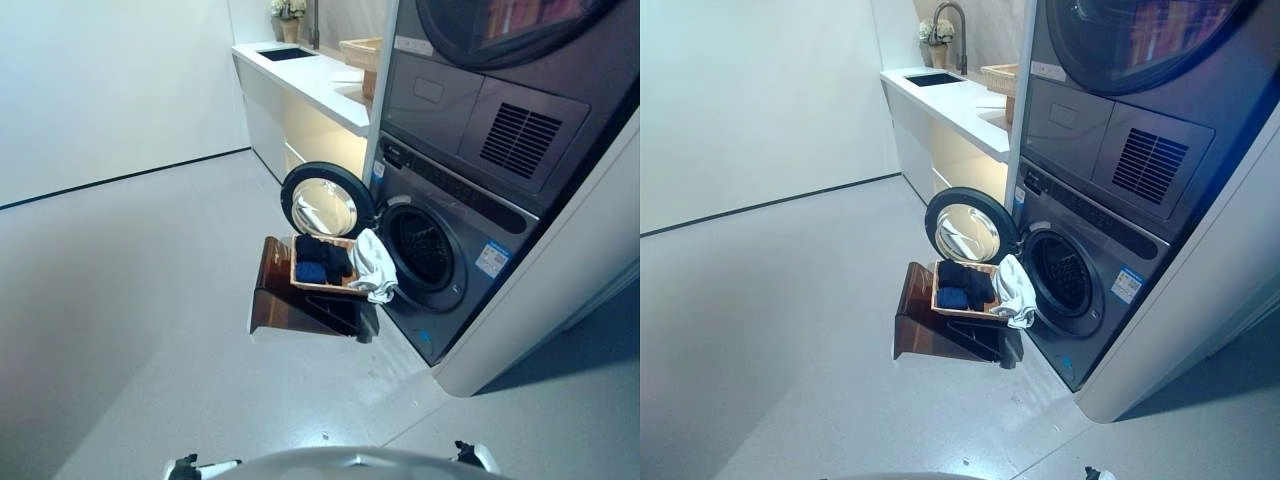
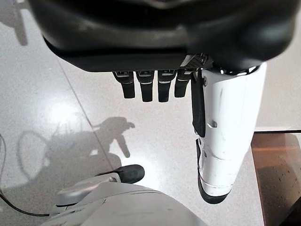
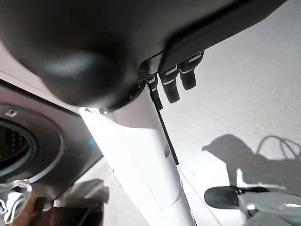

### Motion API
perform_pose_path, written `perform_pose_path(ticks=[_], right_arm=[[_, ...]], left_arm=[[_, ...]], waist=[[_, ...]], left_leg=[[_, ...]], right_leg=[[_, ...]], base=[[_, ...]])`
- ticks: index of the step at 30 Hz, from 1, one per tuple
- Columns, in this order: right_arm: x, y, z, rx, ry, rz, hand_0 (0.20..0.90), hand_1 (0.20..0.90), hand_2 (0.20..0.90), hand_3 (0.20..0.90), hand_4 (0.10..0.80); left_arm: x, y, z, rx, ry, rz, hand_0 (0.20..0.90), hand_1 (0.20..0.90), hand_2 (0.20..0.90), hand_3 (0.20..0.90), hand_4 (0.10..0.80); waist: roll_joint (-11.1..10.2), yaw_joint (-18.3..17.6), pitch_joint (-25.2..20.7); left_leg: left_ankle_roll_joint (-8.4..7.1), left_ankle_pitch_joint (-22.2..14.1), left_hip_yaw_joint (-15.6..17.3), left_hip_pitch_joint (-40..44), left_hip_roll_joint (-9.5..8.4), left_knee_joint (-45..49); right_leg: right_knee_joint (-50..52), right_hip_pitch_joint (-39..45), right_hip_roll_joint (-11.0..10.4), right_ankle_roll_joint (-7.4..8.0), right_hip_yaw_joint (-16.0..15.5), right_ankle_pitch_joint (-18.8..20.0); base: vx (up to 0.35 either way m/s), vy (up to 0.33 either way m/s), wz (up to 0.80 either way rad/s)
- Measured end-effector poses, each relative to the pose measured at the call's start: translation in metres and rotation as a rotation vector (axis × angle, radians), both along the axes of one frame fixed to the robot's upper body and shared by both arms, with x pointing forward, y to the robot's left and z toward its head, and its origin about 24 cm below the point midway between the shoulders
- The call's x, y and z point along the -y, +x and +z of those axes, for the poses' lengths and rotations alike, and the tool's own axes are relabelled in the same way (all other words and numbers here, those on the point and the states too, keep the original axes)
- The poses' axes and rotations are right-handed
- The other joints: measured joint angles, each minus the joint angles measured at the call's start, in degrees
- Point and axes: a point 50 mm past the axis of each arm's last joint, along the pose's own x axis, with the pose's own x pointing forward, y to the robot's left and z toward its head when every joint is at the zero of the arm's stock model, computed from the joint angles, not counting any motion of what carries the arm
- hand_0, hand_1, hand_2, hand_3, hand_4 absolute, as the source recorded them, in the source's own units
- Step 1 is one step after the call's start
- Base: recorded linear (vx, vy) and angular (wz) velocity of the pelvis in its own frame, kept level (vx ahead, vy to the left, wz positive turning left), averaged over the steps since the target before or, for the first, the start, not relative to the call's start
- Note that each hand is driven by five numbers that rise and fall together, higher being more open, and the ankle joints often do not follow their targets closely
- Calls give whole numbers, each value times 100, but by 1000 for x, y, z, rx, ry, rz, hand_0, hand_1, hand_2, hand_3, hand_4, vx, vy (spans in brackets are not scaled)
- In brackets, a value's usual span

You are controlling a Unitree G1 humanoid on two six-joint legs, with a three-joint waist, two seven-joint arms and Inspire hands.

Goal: Pick up the clothes and place them into the washing machine

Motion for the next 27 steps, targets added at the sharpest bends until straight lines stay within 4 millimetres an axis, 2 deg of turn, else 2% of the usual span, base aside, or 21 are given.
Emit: perform_pose_path(ticks=[13,22,25,26,27], right_arm=[[-3,1,-1,4,9,2,900,900,900,900,800],[-5,10,0,32,14,18,900,900,900,900,800],[-5,15,1,41,14,24,900,900,900,900,800],[-6,19,1,49,13,30,900,900,900,900,800],[-6,21,1,53,15,33,900,900,900,900,800]], left_arm=[[0,-1,0,-7,-12,19,900,900,900,900,800],[2,4,0,11,-23,62,900,900,900,900,800],[3,10,0,29,-29,76,900,900,900,900,800],[3,15,0,44,-31,88,900,900,900,900,800],[2,18,1,51,-29,87,900,900,900,900,800]], waist=[[3,-5,-5],[114,-27,88],[152,-29,209],[159,-36,292],[187,-44,313]], left_leg=[[8,-9,72,-9,4,0],[42,-48,391,-147,44,2],[17,-35,441,-225,94,30],[-71,-92,434,-337,146,185],[-88,-110,426,-422,166,273]], right_leg=[[0,-83,10,-4,110,28],[7,-400,72,-25,476,146],[23,-493,146,-62,573,168],[190,-616,201,-152,580,71],[230,-650,204,-146,595,59]], base=[[-3,-15,-4],[-3,-74,-20],[30,-184,-11],[32,-162,4],[53,-257,1]])
